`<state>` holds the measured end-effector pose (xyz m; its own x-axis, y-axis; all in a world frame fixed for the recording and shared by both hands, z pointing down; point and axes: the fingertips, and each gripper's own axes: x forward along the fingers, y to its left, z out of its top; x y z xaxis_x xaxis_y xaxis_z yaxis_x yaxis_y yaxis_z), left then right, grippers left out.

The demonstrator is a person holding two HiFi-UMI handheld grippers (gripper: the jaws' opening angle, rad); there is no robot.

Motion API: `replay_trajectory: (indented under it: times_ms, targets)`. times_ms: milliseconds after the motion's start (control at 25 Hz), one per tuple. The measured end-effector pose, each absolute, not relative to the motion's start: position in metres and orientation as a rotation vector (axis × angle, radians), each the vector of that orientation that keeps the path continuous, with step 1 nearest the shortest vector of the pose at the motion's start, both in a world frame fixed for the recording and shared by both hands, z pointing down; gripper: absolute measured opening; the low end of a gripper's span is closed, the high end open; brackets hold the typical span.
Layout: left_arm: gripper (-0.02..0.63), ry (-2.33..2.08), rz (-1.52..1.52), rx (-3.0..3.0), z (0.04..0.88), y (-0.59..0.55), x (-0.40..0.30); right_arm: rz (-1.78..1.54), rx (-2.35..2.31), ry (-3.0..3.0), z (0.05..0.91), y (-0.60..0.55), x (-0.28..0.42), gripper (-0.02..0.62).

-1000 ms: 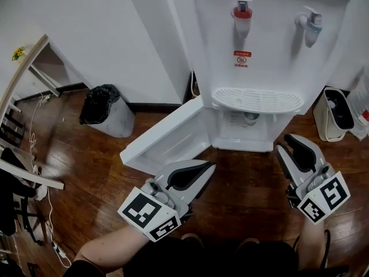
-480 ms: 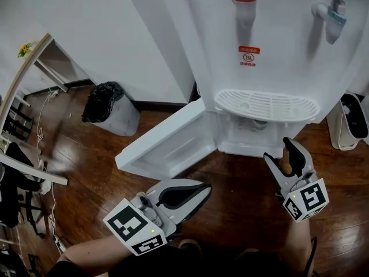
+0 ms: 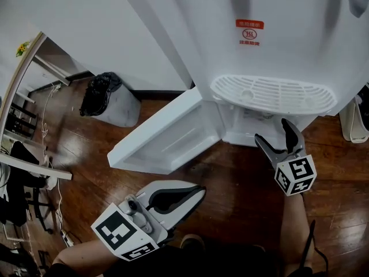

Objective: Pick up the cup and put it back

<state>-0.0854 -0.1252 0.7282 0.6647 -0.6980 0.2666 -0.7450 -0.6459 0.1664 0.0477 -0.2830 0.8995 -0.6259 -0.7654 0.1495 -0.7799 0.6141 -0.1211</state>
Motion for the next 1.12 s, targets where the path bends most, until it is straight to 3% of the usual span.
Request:
replay_trajectory:
  times_ms: [1120]
  targets:
    - [0.001, -1.142, 0.439, 2.555, 0.764, -0.107, -0.111, 0.489, 1.563, -2.442, 1.017, -0.394, 0.043, 0.443]
